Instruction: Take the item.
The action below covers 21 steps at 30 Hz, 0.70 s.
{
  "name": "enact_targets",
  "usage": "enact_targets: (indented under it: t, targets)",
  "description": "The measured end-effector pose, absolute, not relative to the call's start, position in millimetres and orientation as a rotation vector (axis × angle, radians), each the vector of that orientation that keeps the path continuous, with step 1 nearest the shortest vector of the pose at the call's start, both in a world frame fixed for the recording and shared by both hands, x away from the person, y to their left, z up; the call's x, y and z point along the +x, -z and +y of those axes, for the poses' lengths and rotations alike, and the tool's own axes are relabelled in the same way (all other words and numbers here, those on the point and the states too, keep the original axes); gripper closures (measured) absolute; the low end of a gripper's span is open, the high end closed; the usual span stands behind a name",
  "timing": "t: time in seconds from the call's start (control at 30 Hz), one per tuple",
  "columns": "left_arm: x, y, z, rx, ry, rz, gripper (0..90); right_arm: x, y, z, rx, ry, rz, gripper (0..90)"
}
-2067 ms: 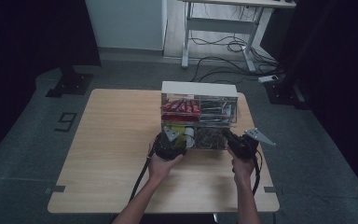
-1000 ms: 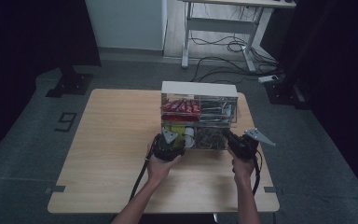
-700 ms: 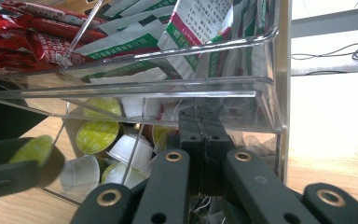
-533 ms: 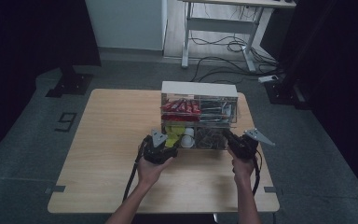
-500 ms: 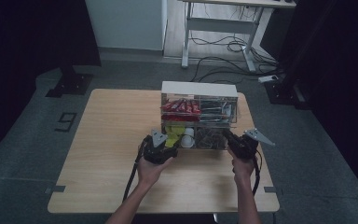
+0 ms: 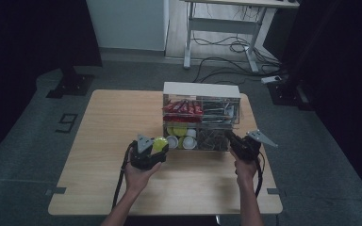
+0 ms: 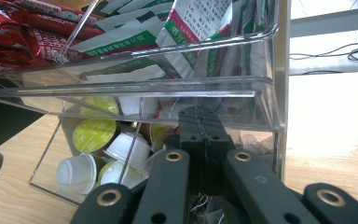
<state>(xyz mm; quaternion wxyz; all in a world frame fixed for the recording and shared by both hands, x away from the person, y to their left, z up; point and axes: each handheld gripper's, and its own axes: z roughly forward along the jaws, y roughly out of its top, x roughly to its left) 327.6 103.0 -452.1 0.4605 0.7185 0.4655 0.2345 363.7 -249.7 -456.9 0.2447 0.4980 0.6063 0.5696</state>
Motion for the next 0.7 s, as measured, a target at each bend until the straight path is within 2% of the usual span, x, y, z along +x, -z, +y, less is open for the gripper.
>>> enact_targets:
  t: [0.7]
  targets:
    - [317,490,173,1.746,-0.583,1.320,39.1,363,457,-247,1.354,-1.543,1.664,89.1]
